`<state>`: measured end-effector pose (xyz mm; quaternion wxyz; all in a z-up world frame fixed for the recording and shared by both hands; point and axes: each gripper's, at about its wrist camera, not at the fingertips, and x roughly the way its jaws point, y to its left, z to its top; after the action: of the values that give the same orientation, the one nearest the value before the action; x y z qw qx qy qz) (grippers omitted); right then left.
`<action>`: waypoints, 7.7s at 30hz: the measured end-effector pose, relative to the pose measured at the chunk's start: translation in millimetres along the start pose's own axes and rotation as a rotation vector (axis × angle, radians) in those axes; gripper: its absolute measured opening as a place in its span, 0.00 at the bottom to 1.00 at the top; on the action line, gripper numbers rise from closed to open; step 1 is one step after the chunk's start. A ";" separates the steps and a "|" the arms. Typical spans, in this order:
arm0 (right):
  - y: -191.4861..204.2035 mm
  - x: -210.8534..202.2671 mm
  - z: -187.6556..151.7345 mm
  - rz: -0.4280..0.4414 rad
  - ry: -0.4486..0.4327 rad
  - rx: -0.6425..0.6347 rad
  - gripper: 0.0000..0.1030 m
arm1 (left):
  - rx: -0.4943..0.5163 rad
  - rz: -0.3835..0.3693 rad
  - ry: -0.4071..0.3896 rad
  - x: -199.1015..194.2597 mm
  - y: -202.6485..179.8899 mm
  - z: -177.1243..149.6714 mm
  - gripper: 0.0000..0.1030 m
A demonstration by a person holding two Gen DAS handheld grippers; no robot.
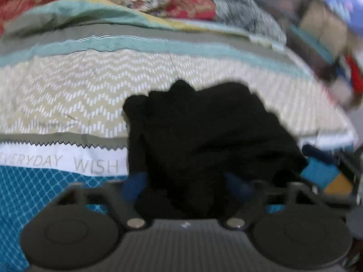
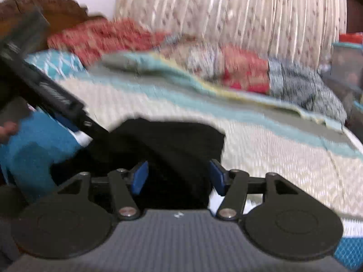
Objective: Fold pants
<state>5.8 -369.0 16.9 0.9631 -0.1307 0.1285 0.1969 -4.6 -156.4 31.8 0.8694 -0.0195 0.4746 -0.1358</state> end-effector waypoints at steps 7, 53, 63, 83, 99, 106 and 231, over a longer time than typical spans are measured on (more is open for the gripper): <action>35.5 -21.0 10.2 0.084 -0.026 0.074 0.11 | -0.023 0.004 -0.071 -29.6 15.1 4.9 0.16; -2.6 45.1 6.5 0.068 0.120 0.331 0.20 | -0.279 0.129 0.076 26.9 48.9 -4.7 0.80; -15.6 -23.9 -8.6 0.072 0.064 0.529 0.59 | -0.268 0.158 0.027 -10.9 38.1 -9.7 0.79; 9.8 -31.0 -31.8 0.163 0.174 0.631 0.61 | -0.213 0.237 -0.029 -47.0 10.6 -40.0 0.81; 15.8 -46.4 -41.2 0.149 0.162 0.685 0.63 | -0.172 0.267 -0.042 -57.1 1.0 -57.1 0.85; 16.2 -50.5 -43.6 0.141 0.156 0.697 0.64 | -0.170 0.274 -0.041 -58.8 -0.4 -61.4 0.89; 23.2 -49.9 -62.6 0.106 0.200 0.797 0.73 | -0.136 0.406 0.096 -34.2 7.8 -86.3 1.00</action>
<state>-60.5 -384.6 -31.3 0.9095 0.2409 0.2944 0.1674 -92.1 -132.0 11.2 0.8519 0.0244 0.5179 0.0735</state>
